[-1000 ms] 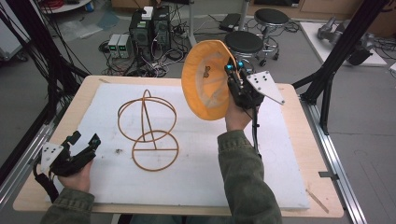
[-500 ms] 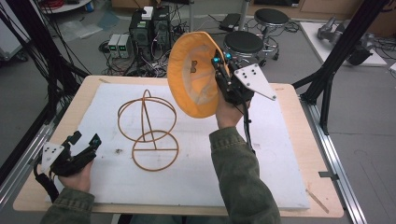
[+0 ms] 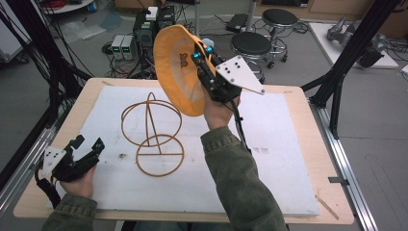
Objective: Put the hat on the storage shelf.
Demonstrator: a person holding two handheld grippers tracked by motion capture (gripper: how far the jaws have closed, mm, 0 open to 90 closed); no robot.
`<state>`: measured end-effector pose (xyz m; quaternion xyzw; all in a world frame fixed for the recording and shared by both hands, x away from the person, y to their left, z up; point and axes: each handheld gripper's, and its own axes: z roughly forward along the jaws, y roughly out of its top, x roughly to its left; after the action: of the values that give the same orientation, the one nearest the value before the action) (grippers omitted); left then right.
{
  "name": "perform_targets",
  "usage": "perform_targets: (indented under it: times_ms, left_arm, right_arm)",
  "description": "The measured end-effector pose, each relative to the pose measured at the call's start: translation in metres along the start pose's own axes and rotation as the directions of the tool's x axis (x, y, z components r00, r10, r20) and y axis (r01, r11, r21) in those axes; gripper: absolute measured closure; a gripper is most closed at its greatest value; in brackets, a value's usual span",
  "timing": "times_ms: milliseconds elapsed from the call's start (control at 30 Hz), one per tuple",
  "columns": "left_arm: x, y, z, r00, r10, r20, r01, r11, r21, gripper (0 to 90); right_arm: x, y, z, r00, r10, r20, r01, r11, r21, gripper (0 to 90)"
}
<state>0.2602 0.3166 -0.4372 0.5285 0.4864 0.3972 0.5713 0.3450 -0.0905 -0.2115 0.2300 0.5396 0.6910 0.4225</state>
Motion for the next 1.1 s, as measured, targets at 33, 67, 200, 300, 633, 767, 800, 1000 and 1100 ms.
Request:
perform_targets:
  times_ms: [33,67,200,300,633,767,800,1000,1100]
  left_arm:
    - [0.000,0.000,0.000,1.0000,0.000,0.000,0.000,1.0000,0.000,28.3]
    - [0.000,0.000,0.000,1.0000,0.000,0.000,0.000,1.0000,0.000,28.3]
    - [0.000,0.000,0.000,1.0000,-0.004,-0.001,0.004,1.0000,0.001,28.3]
    - [0.000,0.000,0.000,1.0000,-0.006,-0.002,0.006,1.0000,-0.001,28.3]
    - [0.001,0.000,0.000,1.0000,-0.009,-0.002,0.009,1.0000,-0.002,28.3]
    - [0.001,0.000,-0.001,1.0000,-0.007,-0.003,0.007,1.0000,-0.001,28.3]
    - [0.001,0.000,-0.001,1.0000,-0.009,-0.003,0.009,1.0000,0.000,28.3]
    - [0.001,0.000,-0.001,0.9999,-0.015,-0.004,0.015,0.9999,-0.003,28.3]
    - [0.002,0.000,-0.001,0.9999,-0.013,-0.005,0.013,0.9999,-0.003,28.3]
  right_arm:
    - [0.003,0.002,0.001,0.9999,-0.001,-0.014,0.001,1.000,-0.004,85.6]
    - [0.008,0.005,0.002,0.9994,-0.005,-0.033,0.005,1.000,-0.011,85.7]
    - [0.026,0.011,0.004,0.9953,-0.030,-0.092,0.028,0.999,-0.022,85.7]
    - [0.041,0.013,0.004,0.9886,-0.064,-0.136,0.061,0.998,-0.026,85.7]
    - [0.087,0.010,-0.006,0.9500,-0.117,-0.289,0.113,0.993,-0.030,85.6]
    - [0.108,0.003,-0.013,0.9252,-0.149,-0.349,0.152,0.988,-0.021,85.6]
    - [0.111,0.002,-0.014,0.9213,-0.149,-0.359,0.154,0.988,-0.015,85.6]
    - [0.132,-0.013,-0.019,0.8939,-0.155,-0.421,0.181,0.983,0.023,85.5]
    - [0.140,-0.026,-0.021,0.8862,-0.167,-0.432,0.209,0.977,0.051,85.5]
